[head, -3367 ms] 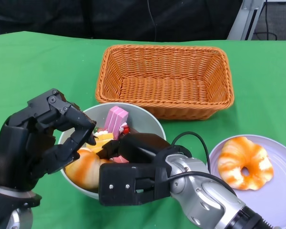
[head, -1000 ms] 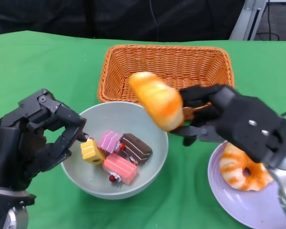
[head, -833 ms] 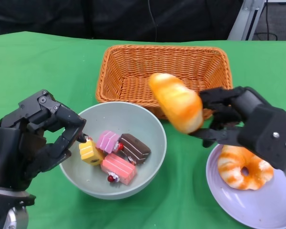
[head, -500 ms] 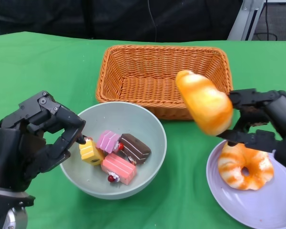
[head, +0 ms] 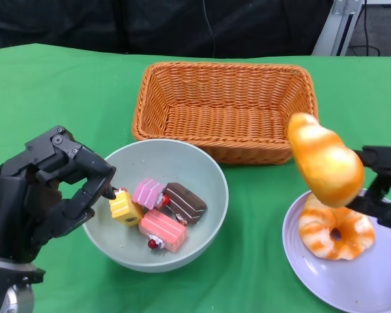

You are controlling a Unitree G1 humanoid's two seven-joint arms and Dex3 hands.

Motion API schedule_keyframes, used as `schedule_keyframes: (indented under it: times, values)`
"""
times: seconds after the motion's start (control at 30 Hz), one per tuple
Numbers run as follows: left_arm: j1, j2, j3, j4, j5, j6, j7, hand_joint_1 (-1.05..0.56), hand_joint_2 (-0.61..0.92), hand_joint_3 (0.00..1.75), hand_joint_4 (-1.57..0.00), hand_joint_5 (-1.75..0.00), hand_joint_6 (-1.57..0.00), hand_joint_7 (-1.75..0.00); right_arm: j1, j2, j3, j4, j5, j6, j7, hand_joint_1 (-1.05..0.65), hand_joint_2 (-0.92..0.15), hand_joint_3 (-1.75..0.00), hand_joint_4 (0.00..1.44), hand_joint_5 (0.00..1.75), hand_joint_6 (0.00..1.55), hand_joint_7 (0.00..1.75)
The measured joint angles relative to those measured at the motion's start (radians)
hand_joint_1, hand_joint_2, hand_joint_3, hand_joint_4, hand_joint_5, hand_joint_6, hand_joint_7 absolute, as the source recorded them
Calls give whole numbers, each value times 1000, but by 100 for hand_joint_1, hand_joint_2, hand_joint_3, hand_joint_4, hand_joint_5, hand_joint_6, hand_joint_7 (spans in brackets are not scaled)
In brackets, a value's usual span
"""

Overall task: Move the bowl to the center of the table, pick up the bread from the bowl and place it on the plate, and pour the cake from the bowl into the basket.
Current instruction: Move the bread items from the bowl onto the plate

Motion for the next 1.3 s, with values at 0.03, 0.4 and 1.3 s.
schedule_keyframes:
  times: [0.03,0.4,1.3]
  values:
    - [0,1,1,1,0,0,0,-18,91,37,-75,-161,-75,-126,10,-5,-7,16,-3,-19,-9,-15,-91,0,100,106,109,19]
    - [1,10,6,3,-11,0,-4,-16,92,38,-73,-160,-74,-125,96,-59,-50,136,-165,-116,-162,-14,-85,0,97,122,109,25]
    - [4,20,21,4,-16,1,-11,-15,92,39,-72,-161,-74,-125,83,-184,23,511,-321,-246,-403,-11,-81,-1,106,105,117,17]
